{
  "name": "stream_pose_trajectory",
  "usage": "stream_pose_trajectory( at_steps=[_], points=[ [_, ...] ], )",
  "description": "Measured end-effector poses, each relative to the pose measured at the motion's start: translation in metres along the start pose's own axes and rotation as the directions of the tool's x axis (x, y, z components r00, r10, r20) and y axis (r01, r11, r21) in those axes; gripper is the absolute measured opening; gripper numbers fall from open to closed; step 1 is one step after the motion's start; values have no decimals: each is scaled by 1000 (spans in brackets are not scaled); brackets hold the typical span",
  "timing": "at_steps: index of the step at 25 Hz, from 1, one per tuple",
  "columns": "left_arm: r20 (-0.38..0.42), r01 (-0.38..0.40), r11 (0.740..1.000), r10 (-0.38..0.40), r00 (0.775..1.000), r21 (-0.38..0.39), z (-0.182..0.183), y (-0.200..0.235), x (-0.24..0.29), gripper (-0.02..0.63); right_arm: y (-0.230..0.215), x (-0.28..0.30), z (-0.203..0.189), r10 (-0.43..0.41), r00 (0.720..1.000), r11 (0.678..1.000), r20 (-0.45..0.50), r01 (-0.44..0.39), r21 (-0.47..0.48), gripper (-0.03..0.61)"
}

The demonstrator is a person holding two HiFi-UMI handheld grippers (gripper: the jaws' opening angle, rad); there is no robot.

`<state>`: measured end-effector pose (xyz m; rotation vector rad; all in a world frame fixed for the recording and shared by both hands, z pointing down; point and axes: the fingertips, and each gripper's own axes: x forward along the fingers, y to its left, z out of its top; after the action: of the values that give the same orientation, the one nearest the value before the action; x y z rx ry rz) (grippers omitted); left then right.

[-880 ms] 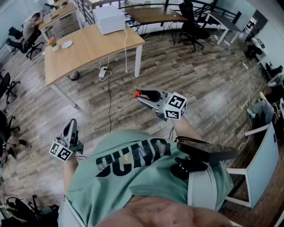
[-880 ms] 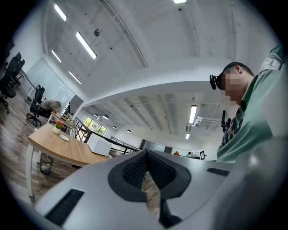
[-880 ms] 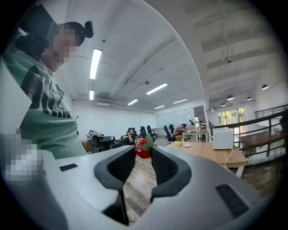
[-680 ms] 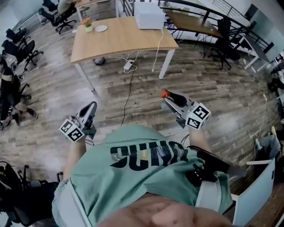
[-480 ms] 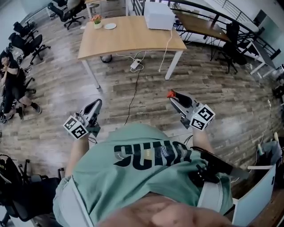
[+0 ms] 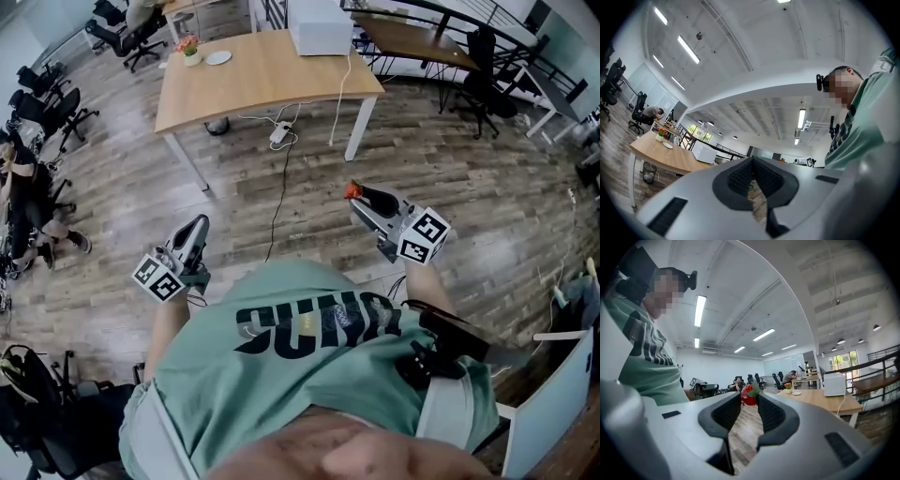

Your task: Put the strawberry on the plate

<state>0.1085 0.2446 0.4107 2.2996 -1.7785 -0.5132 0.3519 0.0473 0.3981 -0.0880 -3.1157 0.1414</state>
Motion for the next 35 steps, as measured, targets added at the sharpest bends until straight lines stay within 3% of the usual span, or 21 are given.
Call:
stream_pose_trajectory(
  at_steps=[10, 24, 35],
  points=[
    [-21, 23, 1000, -23, 1000, 8, -8, -26, 34, 5, -22, -39, -1, -30, 999, 998, 24, 29, 52, 124],
    [-82, 24, 1000, -22, 996, 14, -43, -81, 97, 5, -68, -108, -23, -15, 998, 993, 61, 7, 119, 124],
    [-114, 21, 1000, -21, 993, 1, -58, -82, 105, 5, -80, -105, -40, -4, 999, 989, 54, -5, 151, 123]
  ],
)
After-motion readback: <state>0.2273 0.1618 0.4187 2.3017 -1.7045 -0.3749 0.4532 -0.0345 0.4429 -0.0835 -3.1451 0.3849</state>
